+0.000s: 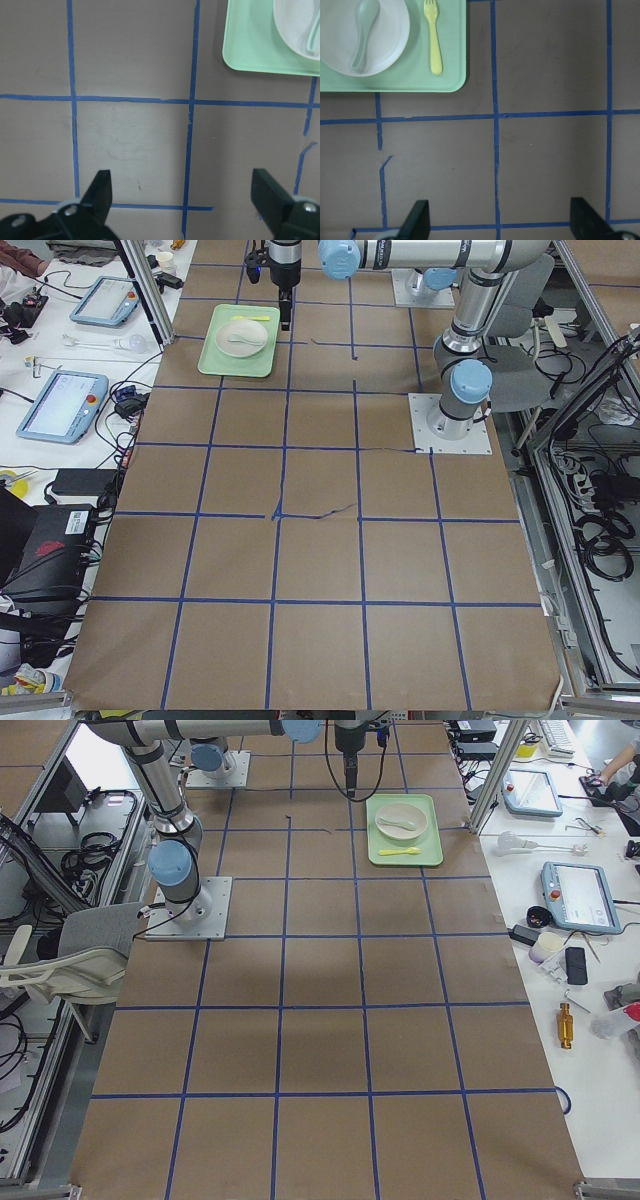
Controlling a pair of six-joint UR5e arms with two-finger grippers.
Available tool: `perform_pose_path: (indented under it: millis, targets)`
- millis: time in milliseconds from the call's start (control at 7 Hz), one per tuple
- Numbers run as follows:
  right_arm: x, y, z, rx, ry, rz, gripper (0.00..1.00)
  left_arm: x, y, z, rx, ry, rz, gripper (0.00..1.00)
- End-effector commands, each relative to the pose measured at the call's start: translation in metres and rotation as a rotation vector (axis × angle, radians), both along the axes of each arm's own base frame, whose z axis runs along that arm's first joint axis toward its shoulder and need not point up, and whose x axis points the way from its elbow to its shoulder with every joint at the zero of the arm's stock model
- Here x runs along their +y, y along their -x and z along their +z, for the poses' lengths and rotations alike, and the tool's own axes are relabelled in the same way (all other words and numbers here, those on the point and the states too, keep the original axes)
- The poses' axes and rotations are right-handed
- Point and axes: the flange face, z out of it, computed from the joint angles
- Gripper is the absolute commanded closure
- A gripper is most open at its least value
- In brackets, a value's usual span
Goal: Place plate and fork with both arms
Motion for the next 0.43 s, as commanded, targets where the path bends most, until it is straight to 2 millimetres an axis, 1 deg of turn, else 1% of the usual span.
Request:
perform_pose_path:
  millis: [0, 286]
  targets:
    - [0.0001, -0.0002, -0.0024, -0.003, -0.003, -0.003, 0.00, 0.0025, 0.0002, -0.0021, 0.000, -0.005, 0.000, 0.00]
    - [0.0006, -0.0011, -0.0033, -0.004, -0.006, -0.003, 0.00, 0.0025, 0.0002, -0.0022, 0.000, -0.005, 0.000, 0.00]
